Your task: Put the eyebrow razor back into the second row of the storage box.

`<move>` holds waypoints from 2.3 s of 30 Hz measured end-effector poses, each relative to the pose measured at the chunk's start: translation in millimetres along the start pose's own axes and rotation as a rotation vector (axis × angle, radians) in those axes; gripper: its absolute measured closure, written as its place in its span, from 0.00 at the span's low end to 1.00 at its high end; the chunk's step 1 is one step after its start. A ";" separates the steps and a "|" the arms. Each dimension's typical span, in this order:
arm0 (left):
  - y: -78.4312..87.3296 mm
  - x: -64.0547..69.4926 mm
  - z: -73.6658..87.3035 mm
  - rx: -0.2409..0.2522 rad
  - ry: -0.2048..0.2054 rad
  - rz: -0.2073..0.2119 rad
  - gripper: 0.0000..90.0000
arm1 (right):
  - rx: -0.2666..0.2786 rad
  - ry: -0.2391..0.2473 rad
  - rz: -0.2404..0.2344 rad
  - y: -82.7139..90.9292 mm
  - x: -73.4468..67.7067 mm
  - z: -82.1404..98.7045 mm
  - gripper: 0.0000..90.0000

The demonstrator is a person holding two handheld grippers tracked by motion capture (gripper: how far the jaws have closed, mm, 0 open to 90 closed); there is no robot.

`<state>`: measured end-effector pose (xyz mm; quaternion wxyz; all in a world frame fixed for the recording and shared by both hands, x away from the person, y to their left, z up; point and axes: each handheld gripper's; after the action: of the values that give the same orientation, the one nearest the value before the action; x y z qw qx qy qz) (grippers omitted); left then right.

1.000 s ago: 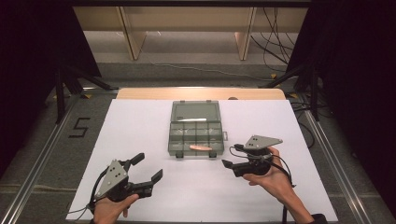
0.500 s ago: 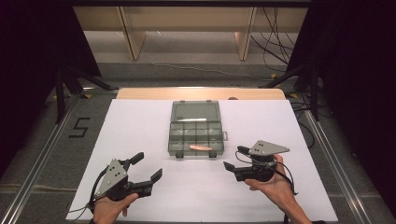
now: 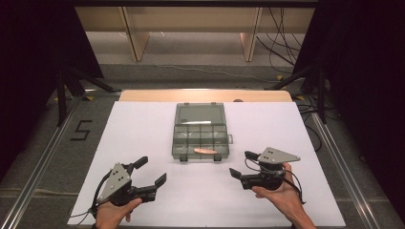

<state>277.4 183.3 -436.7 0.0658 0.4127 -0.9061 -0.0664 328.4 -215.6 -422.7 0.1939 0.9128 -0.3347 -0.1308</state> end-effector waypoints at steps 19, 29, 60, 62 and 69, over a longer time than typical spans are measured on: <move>0.1 1.0 0.2 -0.003 -0.006 0.011 0.18 | 0.033 0.002 0.011 7.3 -3.8 9.8 0.19; 0.1 1.1 0.2 -0.002 -0.006 0.011 0.18 | 0.035 -0.002 0.017 11.3 -3.8 14.1 0.19; 0.3 4.2 1.3 -0.011 -0.009 0.023 0.18 | 0.038 -0.012 0.020 24.5 -13.1 29.7 0.18; 0.2 4.2 1.2 -0.011 -0.010 0.024 0.18 | 0.027 -0.014 0.012 26.2 -13.4 30.0 0.18; 0.1 4.1 1.0 -0.010 -0.010 0.023 0.18 | 0.039 -0.014 0.016 26.0 -11.4 30.8 0.18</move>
<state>274.5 180.3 -437.5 0.0639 0.4014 -0.9108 -0.0723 294.1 -234.5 -437.5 0.1745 0.9128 -0.3458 -0.1291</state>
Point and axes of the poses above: each handheld gripper's, and its own axes: y roughly backward along the jaws, z roughly out of its underside, x roughly to its right, and after that the axes turned 1 degree about -y, right-handed
